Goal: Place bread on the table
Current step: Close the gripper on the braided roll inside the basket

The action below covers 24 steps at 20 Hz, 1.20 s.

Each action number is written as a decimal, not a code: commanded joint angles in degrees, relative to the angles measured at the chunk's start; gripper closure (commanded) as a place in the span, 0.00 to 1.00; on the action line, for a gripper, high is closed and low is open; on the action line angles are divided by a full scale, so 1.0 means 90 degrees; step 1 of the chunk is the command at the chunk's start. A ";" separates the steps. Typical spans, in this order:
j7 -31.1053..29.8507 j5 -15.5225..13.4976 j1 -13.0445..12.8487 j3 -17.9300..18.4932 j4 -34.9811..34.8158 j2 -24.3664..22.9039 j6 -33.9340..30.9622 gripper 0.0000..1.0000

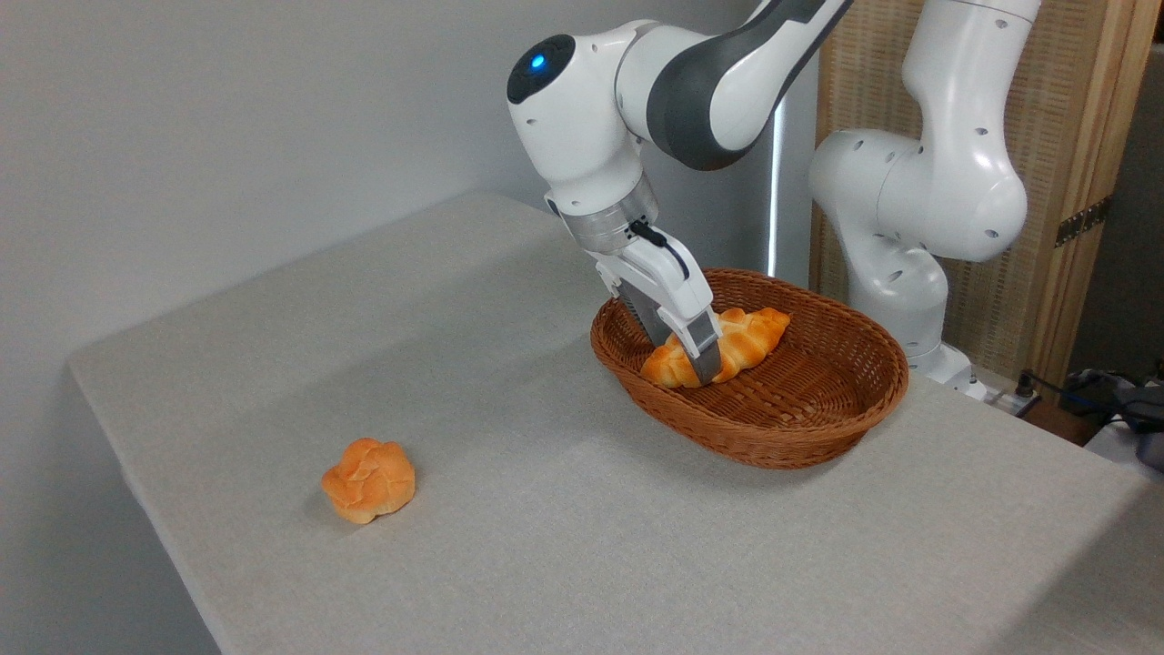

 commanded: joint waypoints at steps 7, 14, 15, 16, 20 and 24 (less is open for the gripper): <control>0.0166 0.0059 0.0028 0.0024 -0.0004 0.0011 0.0054 0.54; 0.0332 0.0254 0.0028 0.0014 0.0181 0.0021 -0.0336 0.56; 0.0362 0.0322 0.0028 0.0023 0.0230 0.0031 -0.0424 0.56; 0.0458 0.0333 0.0028 0.0024 0.0279 0.0031 -0.0522 0.56; 0.0821 0.0615 -0.0011 0.0053 0.0669 0.0303 -0.1087 0.57; 0.0937 0.0743 -0.0031 0.0053 0.1031 0.0480 -0.1391 0.57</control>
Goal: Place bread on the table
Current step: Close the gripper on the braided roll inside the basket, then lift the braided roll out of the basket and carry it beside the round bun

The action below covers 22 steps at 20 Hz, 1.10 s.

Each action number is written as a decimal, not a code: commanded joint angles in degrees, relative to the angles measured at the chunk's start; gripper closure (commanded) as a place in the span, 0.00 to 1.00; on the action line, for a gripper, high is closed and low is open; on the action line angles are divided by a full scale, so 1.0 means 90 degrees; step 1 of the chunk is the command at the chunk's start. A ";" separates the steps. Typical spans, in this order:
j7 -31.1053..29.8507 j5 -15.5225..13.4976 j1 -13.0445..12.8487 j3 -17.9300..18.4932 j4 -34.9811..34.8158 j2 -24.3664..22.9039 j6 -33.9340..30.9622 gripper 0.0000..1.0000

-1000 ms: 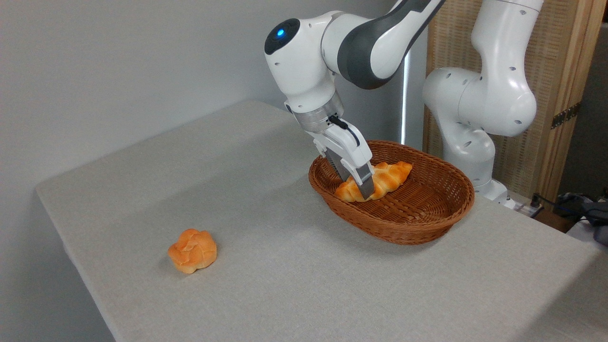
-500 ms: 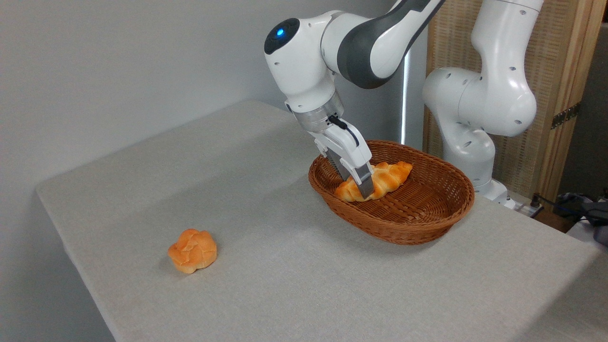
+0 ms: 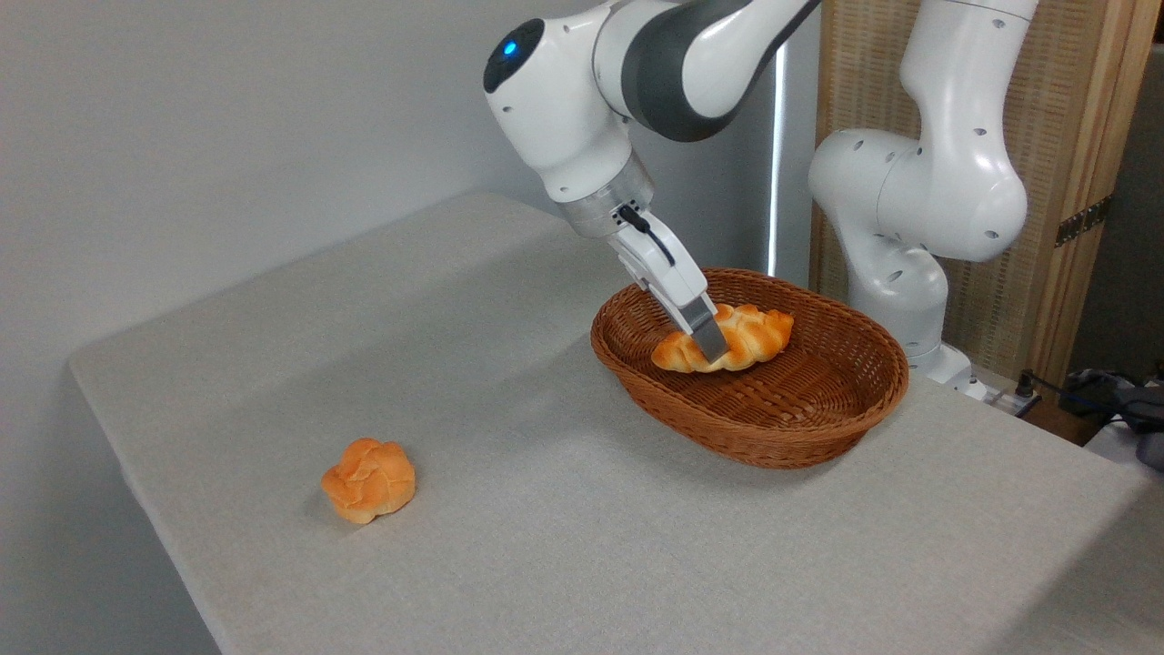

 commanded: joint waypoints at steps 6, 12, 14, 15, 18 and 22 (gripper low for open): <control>0.0297 0.0122 -0.0030 0.0137 0.0986 0.0422 -0.0597 0.58; 0.0277 -0.0179 -0.0011 0.0507 0.1912 0.0578 -0.0646 0.58; 0.0219 -0.0210 -0.0011 0.0682 0.2400 0.0772 -0.0646 0.58; 0.0199 -0.0210 -0.0011 0.0722 0.2673 0.0899 -0.0646 0.58; 0.0218 -0.0180 -0.0020 0.1033 0.3270 0.1338 -0.0481 0.58; 0.0209 -0.0161 -0.0020 0.1230 0.3574 0.1944 0.0426 0.58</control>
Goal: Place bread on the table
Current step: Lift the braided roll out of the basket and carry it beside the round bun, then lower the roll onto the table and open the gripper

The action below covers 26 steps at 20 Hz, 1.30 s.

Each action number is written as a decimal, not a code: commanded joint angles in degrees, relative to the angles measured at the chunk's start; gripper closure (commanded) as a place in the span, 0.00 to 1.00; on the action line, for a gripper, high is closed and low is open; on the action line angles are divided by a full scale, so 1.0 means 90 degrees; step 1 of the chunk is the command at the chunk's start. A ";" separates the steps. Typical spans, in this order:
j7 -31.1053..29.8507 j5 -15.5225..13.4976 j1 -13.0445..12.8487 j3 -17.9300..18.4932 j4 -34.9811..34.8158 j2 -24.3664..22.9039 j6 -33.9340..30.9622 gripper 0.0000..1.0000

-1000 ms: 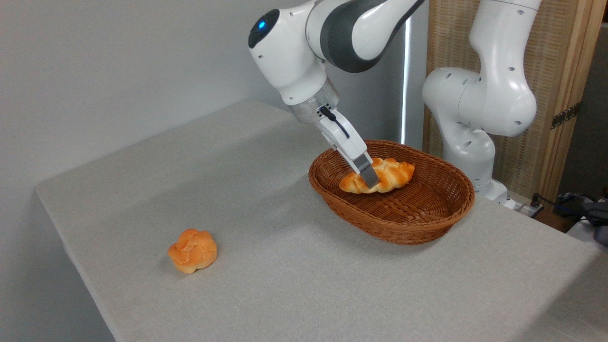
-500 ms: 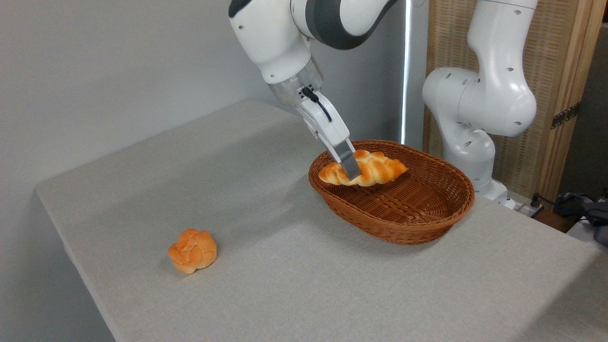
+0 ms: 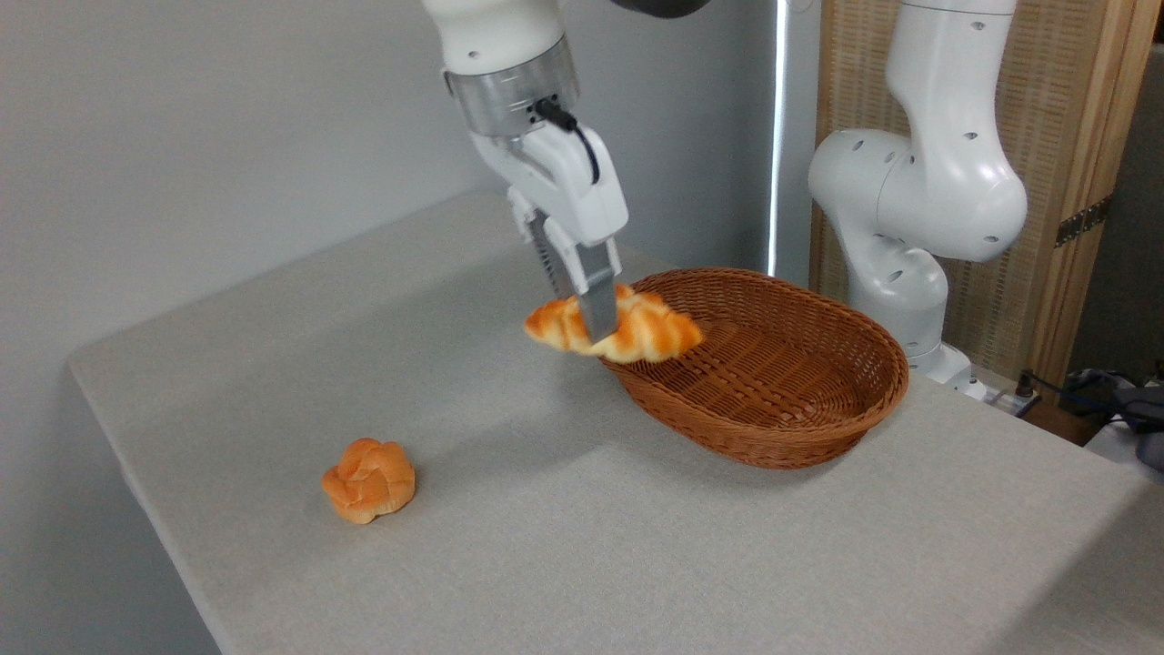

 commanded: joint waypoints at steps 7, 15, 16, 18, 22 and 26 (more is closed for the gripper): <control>0.0055 -0.0079 0.0018 0.0421 0.0912 0.1504 0.1594 0.58; 0.0055 -0.0030 0.0027 0.0450 0.0903 0.1905 0.2376 0.27; 0.0055 -0.0021 0.0027 0.0441 0.0903 0.1915 0.2376 0.25; 0.0055 -0.0020 0.0027 0.0421 0.0893 0.1924 0.2376 0.21; 0.0065 -0.0020 0.0018 0.0421 0.0903 0.1944 0.2396 0.08; 0.0016 -0.0030 0.0018 0.0401 0.0903 0.1924 0.2376 0.00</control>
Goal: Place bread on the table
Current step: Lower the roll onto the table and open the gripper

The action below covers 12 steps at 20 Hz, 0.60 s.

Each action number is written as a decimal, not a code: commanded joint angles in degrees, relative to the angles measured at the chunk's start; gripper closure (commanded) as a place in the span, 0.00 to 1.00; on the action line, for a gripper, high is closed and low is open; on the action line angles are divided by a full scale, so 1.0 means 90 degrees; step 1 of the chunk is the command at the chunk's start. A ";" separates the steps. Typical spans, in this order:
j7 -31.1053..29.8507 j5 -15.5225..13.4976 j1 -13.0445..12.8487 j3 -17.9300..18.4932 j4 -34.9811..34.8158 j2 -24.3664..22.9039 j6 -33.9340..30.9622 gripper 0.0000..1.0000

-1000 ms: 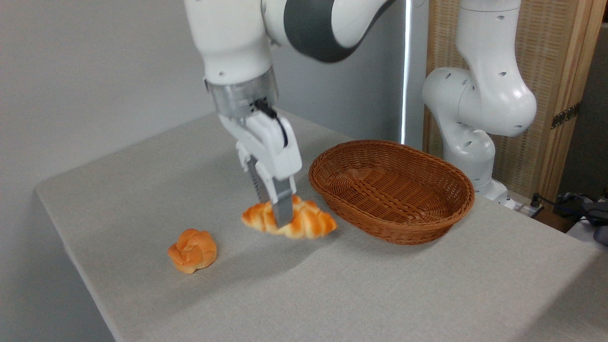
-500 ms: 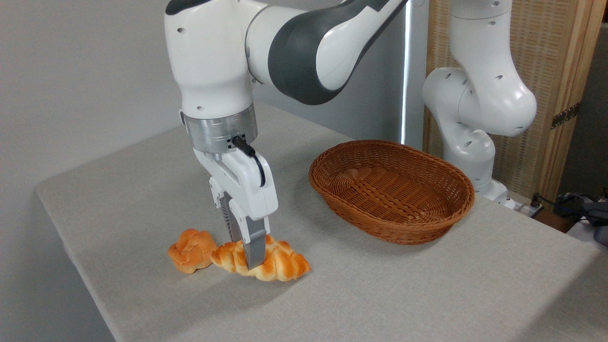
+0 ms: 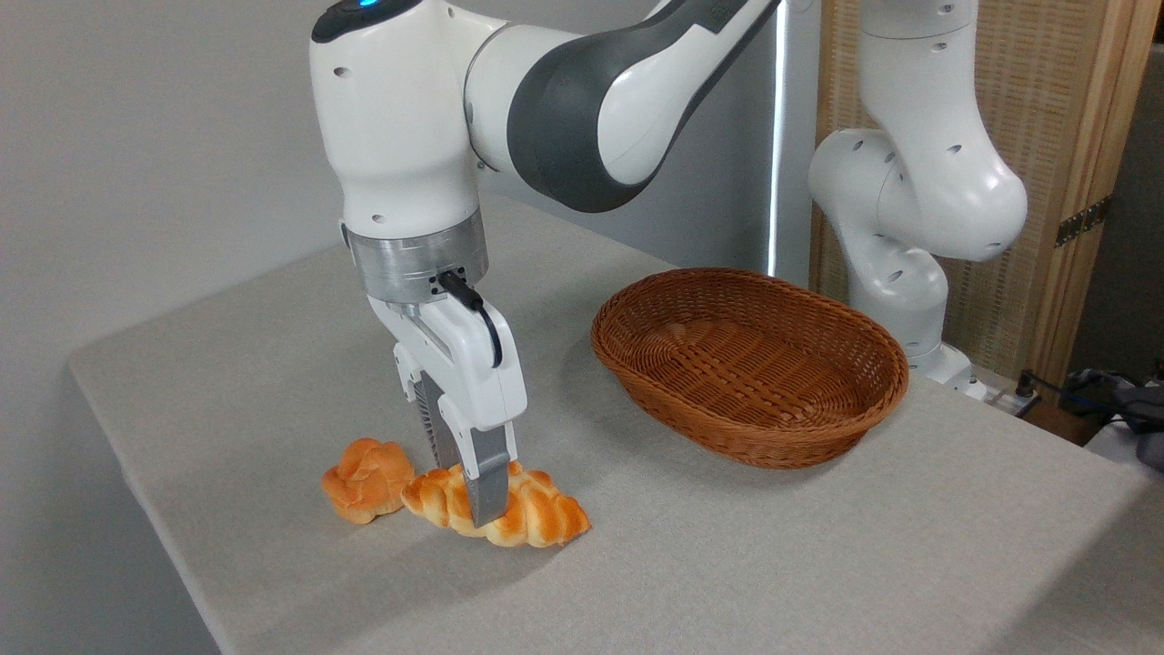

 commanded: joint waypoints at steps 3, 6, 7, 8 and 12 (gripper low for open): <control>-0.0013 -0.0030 -0.0029 -0.0002 0.0086 0.0021 0.0017 0.00; -0.0013 -0.0040 -0.0029 -0.0002 0.0086 0.0021 -0.0002 0.00; -0.0013 -0.0040 -0.0029 -0.0002 0.0086 0.0021 -0.0012 0.00; -0.0013 -0.0050 -0.0029 -0.0002 0.0086 0.0011 -0.0012 0.00; -0.0256 -0.0099 -0.0029 -0.0002 0.0096 -0.0028 -0.0031 0.00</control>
